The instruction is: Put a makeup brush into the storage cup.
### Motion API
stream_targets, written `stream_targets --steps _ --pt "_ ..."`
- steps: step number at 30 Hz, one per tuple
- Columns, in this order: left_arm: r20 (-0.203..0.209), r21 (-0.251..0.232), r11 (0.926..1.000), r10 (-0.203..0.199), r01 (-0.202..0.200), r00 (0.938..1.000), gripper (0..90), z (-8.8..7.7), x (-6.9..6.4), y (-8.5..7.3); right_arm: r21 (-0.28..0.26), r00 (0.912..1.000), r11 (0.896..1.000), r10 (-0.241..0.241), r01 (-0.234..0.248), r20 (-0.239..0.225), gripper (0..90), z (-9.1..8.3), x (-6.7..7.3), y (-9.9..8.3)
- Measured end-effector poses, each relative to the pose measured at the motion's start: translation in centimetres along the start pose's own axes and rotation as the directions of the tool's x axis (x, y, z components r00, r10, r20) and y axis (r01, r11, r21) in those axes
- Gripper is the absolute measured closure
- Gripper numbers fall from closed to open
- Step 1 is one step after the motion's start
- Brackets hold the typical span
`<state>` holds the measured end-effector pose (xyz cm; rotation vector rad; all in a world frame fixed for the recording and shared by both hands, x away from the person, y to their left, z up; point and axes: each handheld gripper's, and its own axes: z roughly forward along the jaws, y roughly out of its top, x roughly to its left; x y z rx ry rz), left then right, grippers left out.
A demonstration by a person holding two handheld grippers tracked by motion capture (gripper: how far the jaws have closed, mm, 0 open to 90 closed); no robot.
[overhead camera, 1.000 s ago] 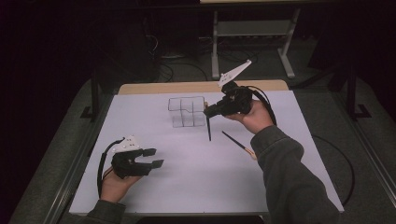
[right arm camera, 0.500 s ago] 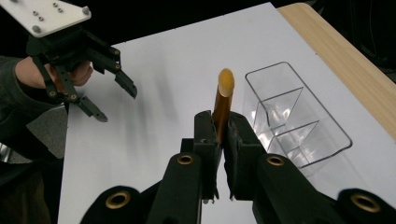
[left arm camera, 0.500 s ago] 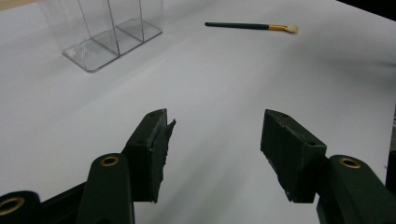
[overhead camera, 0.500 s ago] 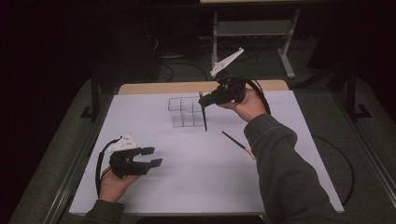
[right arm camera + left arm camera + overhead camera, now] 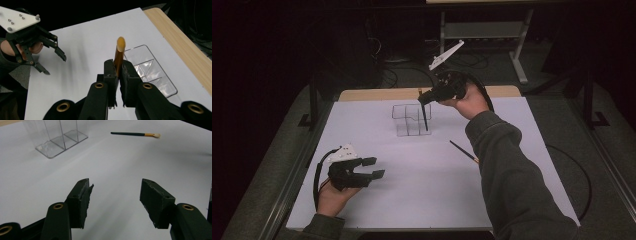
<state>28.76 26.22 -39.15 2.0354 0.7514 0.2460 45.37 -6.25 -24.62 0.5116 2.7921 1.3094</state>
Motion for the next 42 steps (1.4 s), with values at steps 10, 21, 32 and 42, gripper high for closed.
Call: stream_targets --steps 10,21,32,42 --pt "0.0 -0.007 0.9999 0.008 -0.008 1.0 39.9 -0.2 0.0 0.1 0.006 0.9998 1.0 -0.002 0.002 0.017 83.1 0.4 -0.7 1.3" --pt "-0.001 -0.004 1.0 0.0 0.0 1.0 39.4 -0.2 0.0 0.1 -0.007 0.9997 1.0 0.006 -0.006 0.025 83.2 0.7 -1.5 2.3" --pt "-0.001 -0.008 1.0 -0.003 0.003 1.0 38.9 -0.2 0.0 0.1 -0.017 0.9989 1.0 0.021 -0.02 0.041 83.1 0.9 -2.6 3.3" --pt "0.0 -0.006 1.0 0.001 -0.001 1.0 38.5 -0.2 0.1 0.1 -0.012 0.998 1.0 0.029 -0.028 0.056 83.2 1.9 -3.4 4.2"
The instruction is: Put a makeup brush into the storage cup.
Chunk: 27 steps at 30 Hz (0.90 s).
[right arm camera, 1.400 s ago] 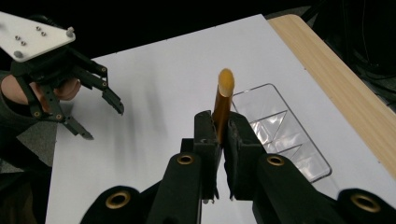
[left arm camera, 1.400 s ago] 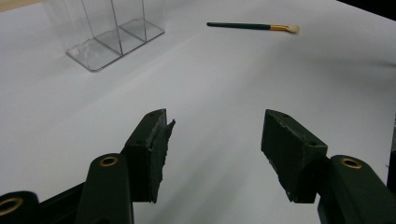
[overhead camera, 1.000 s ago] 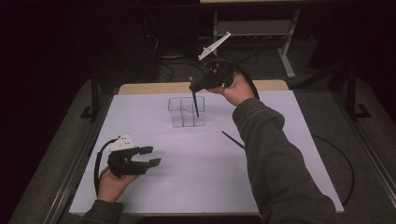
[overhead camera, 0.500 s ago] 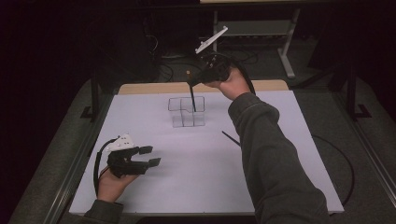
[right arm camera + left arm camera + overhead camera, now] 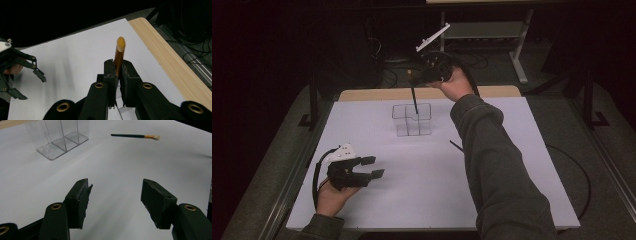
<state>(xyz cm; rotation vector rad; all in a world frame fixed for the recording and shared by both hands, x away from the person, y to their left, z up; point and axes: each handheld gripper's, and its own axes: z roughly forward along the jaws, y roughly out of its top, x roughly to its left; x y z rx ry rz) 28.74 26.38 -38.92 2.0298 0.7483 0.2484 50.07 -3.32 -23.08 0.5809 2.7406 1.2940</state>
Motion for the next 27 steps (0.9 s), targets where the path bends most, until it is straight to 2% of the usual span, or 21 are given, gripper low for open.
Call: stream_targets --steps 4,6,7,12,16,27 --pt "0.002 0.0 1.0 0.007 -0.007 1.0 38.1 0.1 0.0 0.0 -0.01 1.0 1.0 0.001 -0.001 0.008 83.2 0.5 -0.2 0.1" --pt "0.006 0.002 1.0 -0.008 0.008 1.0 38.1 0.2 -0.2 0.0 -0.011 0.9999 1.0 0.005 -0.004 0.016 83.1 0.7 -0.5 0.1" --pt "0.002 0.005 0.9999 0.013 -0.013 0.9999 38.1 0.2 -0.1 0.1 -0.01 0.9998 1.0 0.012 -0.011 0.018 83.2 0.8 -0.6 0.0" --pt "-0.003 0.004 1.0 -0.001 0.001 1.0 37.8 0.2 0.0 0.0 -0.025 0.9995 1.0 0.019 -0.018 0.027 83.2 1.1 -1.1 -0.1" --pt "-0.004 0.004 1.0 0.005 -0.005 1.0 37.6 0.2 0.1 0.0 -0.032 0.999 0.999 0.025 -0.023 0.036 83.2 1.6 -1.4 -0.2" --pt "-0.007 0.01 0.9999 0.012 -0.012 0.9999 37.1 -0.1 0.2 0.0 0.005 0.9979 0.999 0.045 -0.045 0.046 83.2 3.7 -1.8 -0.4"
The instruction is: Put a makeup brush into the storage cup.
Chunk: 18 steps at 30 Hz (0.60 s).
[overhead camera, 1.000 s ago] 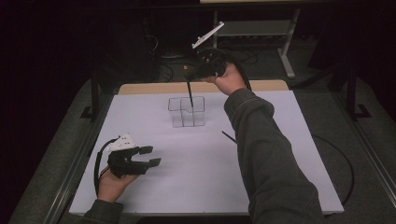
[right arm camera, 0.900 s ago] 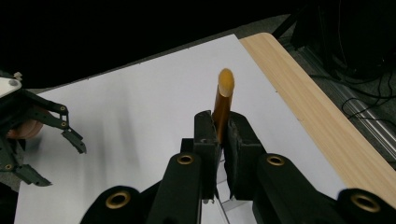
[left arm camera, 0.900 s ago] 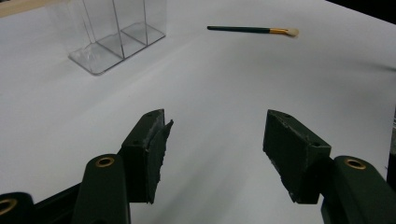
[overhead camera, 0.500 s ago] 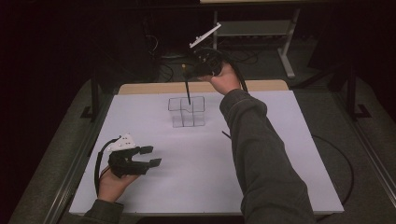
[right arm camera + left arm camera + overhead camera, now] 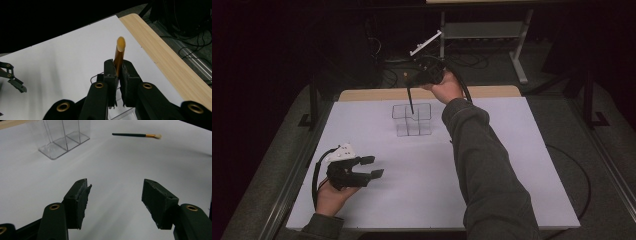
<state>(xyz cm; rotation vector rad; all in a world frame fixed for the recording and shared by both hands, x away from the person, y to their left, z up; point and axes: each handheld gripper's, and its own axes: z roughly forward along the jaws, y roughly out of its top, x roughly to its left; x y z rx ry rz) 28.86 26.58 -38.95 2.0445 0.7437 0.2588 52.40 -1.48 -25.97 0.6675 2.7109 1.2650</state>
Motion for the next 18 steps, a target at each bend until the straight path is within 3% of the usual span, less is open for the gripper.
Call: stream_targets --steps 18 --pt "0.01 -0.015 0.9998 -0.012 0.012 0.9999 36.8 -0.1 -0.1 0.1 0.041 0.9997 0.999 0.014 -0.014 0.021 83.2 1.8 -0.3 -0.5"
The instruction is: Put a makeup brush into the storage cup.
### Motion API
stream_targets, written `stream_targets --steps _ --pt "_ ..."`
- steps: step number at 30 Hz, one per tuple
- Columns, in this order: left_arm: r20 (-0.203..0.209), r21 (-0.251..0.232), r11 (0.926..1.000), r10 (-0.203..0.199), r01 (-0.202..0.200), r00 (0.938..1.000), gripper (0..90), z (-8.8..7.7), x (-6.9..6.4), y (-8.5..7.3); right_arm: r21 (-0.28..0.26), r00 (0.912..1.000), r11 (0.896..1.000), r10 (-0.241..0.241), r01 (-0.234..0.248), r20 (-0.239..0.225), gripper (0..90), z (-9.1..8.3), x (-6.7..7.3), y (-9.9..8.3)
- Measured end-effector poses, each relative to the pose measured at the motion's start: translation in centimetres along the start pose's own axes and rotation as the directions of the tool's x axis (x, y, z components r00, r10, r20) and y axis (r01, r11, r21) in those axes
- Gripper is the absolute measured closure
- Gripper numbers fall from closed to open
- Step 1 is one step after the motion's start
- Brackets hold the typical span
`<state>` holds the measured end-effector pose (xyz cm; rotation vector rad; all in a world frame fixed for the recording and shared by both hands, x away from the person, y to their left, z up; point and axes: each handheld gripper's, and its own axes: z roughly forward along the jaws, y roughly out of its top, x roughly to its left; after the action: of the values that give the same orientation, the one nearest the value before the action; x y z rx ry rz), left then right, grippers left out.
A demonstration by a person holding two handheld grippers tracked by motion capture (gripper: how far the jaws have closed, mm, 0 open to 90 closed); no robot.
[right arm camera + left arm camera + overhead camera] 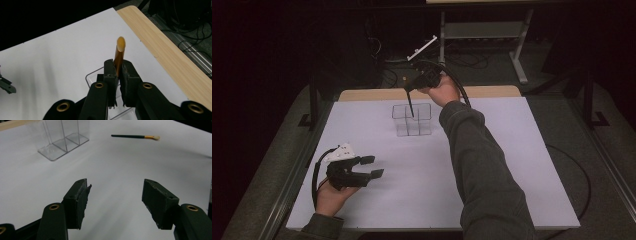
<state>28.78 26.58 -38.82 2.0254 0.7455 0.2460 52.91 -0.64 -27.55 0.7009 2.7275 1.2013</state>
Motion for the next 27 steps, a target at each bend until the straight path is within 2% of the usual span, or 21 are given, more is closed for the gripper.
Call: stream_targets --steps 3,4,7,9,14,24,27 --pt "-0.002 0.002 1.0 0.007 -0.007 1.0 36.8 0.1 0.0 0.0 0.009 0.9999 1.0 0.012 -0.012 -0.006 83.1 0.3 0.2 -0.1" --pt "-0.001 0.003 1.0 0.008 -0.008 1.0 36.8 0.1 0.0 0.0 0.004 1.0 1.0 0.003 -0.003 -0.009 83.1 0.5 0.1 -0.2" --pt "-0.001 -0.001 1.0 -0.003 0.003 1.0 36.7 0.1 -0.1 0.0 0.008 1.0 1.0 0.004 -0.004 -0.007 83.1 0.8 0.1 -0.4" --pt "-0.003 0.005 1.0 0.007 -0.007 1.0 36.6 0.1 0.0 0.0 0.007 0.9996 1.0 0.025 -0.025 -0.012 83.1 0.9 0.1 -0.5" --pt "-0.004 0.006 1.0 -0.006 0.006 1.0 36.5 0.2 0.0 -0.1 0.009 0.9996 1.0 0.027 -0.027 -0.002 83.1 1.3 -0.1 -1.2" --pt "-0.004 -0.001 1.0 -0.005 0.005 1.0 36.3 0.0 0.1 -0.1 0.014 0.9997 1.0 0.022 -0.022 0.007 83.2 1.9 0.1 -1.5" --pt "-0.003 0.002 1.0 -0.003 0.003 1.0 36.3 0.0 0.1 -0.1 0.017 0.9991 0.999 0.041 -0.041 0.008 83.1 1.9 0.1 -1.7"
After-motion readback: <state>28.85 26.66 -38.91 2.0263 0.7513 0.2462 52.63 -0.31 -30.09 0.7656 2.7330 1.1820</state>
